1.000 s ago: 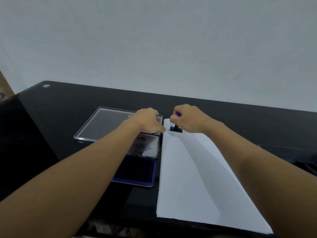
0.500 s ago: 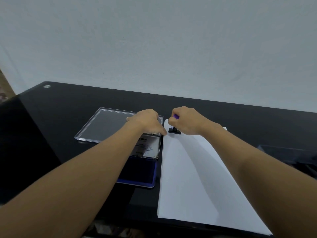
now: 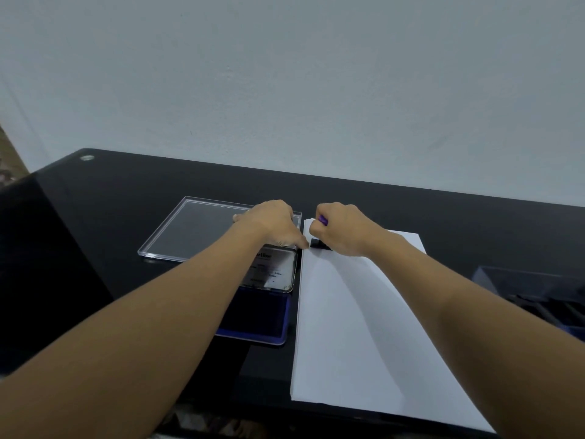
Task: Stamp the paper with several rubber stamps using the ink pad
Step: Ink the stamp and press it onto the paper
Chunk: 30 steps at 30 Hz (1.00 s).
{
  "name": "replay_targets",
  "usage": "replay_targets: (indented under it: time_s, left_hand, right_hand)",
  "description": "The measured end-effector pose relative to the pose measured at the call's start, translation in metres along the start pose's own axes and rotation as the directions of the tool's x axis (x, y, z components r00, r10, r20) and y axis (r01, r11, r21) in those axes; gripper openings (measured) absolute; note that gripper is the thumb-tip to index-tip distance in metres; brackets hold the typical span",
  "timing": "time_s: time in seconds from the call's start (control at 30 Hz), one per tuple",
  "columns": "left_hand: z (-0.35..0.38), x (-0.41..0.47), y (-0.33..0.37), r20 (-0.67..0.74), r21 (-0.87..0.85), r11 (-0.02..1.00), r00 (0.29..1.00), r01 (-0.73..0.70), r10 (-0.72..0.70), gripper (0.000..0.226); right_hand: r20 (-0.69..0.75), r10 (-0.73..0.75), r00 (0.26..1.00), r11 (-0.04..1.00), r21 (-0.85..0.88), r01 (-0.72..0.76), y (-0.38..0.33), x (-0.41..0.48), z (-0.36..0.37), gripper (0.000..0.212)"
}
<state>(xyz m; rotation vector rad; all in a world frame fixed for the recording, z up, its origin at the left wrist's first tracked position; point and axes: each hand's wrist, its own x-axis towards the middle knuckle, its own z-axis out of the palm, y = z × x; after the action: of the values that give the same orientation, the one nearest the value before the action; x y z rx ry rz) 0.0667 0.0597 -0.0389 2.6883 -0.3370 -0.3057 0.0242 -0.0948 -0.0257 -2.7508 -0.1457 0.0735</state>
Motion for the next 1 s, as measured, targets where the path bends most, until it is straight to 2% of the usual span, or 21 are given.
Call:
replay_targets:
  time_s: [0.37, 1.0]
  left_hand:
    - [-0.0007, 0.0018, 0.0005, 0.033, 0.000, 1.000, 0.999, 0.014, -0.014, 0.047]
    - [0.0016, -0.0002, -0.0029, 0.026, -0.004, 1.000, 1.000, -0.014, 0.014, 0.044]
  right_hand:
    - [-0.008, -0.013, 1.000, 1.000, 0.007, 0.013, 0.0003, -0.0020, 0.0049, 0.019]
    - [-0.018, 0.012, 1.000, 0.999, 0.047, -0.011, 0.0012, 0.0018, 0.0081, 0.024]
